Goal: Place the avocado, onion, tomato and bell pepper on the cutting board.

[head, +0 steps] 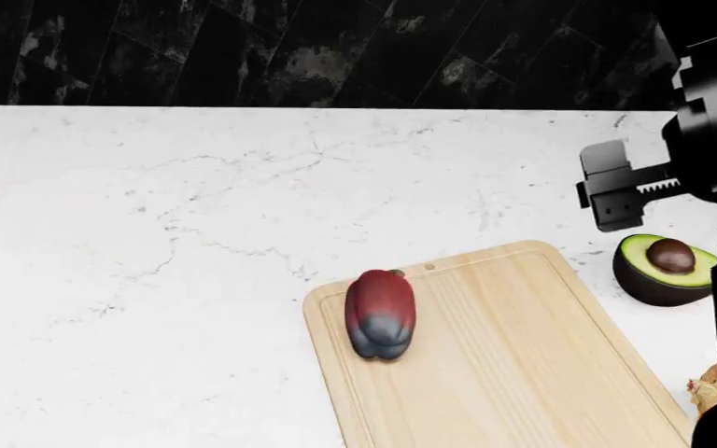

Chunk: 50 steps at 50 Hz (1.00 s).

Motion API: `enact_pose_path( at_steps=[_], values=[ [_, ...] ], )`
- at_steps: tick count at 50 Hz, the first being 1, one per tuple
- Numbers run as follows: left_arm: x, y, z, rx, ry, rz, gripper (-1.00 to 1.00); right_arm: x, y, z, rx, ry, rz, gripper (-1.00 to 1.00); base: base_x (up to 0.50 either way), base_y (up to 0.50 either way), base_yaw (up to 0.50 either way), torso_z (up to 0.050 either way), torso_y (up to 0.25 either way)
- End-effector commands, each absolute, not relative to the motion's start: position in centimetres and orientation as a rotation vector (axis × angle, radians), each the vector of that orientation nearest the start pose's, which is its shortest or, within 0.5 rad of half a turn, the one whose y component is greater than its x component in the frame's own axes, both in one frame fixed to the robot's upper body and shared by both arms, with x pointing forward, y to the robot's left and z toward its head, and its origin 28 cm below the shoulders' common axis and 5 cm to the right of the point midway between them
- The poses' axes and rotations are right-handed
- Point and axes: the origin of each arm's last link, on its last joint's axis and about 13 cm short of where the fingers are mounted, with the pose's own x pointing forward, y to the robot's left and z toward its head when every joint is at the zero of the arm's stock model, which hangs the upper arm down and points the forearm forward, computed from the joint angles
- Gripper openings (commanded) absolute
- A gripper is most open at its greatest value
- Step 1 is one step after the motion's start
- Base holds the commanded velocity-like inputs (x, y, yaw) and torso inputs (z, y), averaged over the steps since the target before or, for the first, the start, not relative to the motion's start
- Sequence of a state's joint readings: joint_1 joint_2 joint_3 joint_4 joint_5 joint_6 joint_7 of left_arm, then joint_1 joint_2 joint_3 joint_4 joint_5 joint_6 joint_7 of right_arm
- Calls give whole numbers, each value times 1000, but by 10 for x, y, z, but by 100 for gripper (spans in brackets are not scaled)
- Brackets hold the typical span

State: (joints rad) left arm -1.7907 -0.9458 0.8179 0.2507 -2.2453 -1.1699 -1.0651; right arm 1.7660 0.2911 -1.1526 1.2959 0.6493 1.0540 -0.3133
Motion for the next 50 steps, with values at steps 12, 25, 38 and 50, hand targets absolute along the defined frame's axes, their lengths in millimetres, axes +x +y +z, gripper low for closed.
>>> enact_pose_path(
  at_steps=[12,25,38,50],
  values=[
    [192,255,381,279,203,-266,100,390,-206,277,-244,833,4,100,0,0,0,0,0],
    [191,254,383,287,199,-266,100,389,-209,266,-241,861,2,100,0,0,0,0,0],
    [191,253,384,289,194,-268,100,384,-212,262,-247,885,-2,100,0,0,0,0,0],
    [188,252,389,294,182,-271,100,382,-212,267,-248,878,-4,-100,0,0,0,0,0]
  ],
)
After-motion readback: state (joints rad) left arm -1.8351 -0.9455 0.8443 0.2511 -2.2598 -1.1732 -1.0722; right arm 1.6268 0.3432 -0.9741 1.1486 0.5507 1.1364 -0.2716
